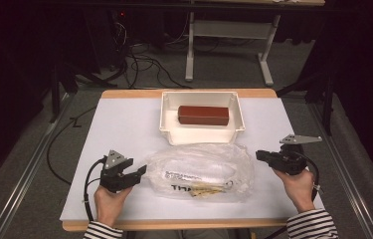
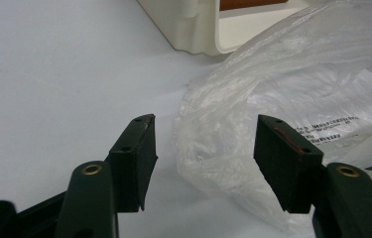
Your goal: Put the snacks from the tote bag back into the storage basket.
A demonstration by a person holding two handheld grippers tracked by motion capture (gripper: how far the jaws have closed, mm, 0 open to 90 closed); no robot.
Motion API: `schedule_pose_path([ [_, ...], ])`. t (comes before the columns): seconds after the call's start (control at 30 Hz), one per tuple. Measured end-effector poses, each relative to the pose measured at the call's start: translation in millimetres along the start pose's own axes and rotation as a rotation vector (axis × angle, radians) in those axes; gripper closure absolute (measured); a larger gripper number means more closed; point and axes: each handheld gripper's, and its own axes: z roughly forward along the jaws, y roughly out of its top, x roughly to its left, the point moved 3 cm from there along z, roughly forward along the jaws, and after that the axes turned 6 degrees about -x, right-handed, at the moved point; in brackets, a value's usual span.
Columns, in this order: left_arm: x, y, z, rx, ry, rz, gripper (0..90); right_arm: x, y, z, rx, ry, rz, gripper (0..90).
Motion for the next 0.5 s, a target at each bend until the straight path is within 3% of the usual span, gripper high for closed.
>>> schedule_pose_path([
  [0.5,-0.1,-4.5,2.4,0.02,-0.006,0.004,42.6,-6.2,-20.0,-9.1,-0.018,-0.014,0.034,82.9],
])
